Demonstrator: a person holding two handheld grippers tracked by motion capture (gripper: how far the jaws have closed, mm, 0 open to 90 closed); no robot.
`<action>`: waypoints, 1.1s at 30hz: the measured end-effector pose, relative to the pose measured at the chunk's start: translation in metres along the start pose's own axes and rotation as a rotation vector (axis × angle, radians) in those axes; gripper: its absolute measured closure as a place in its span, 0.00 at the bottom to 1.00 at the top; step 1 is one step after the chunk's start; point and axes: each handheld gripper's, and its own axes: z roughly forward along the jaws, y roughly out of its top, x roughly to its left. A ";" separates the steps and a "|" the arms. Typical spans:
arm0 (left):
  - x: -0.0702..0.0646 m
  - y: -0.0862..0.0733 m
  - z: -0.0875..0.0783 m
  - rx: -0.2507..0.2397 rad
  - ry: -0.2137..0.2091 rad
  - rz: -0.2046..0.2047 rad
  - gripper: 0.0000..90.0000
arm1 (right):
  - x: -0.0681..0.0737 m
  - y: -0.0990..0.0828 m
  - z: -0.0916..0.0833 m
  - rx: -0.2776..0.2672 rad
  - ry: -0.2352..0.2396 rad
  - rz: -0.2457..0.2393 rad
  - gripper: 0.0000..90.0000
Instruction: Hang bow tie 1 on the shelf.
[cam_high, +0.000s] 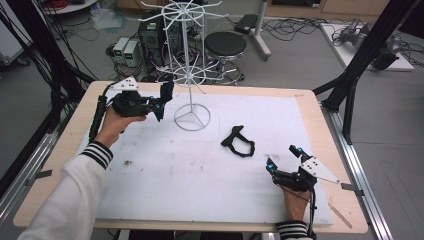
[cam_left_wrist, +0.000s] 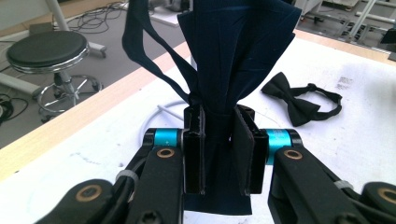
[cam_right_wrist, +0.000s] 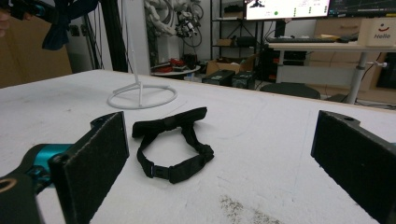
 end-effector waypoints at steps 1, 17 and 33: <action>0.000 0.000 0.000 0.000 0.000 0.000 0.83 | 0.000 0.000 0.000 0.000 0.000 0.000 0.04; -0.002 -0.003 0.011 0.018 -0.023 -0.007 0.81 | -0.001 0.000 0.000 -0.007 -0.002 -0.006 0.04; -0.001 -0.010 -0.018 -0.101 -0.021 -0.062 0.14 | 0.000 0.000 0.000 -0.001 -0.008 -0.002 0.04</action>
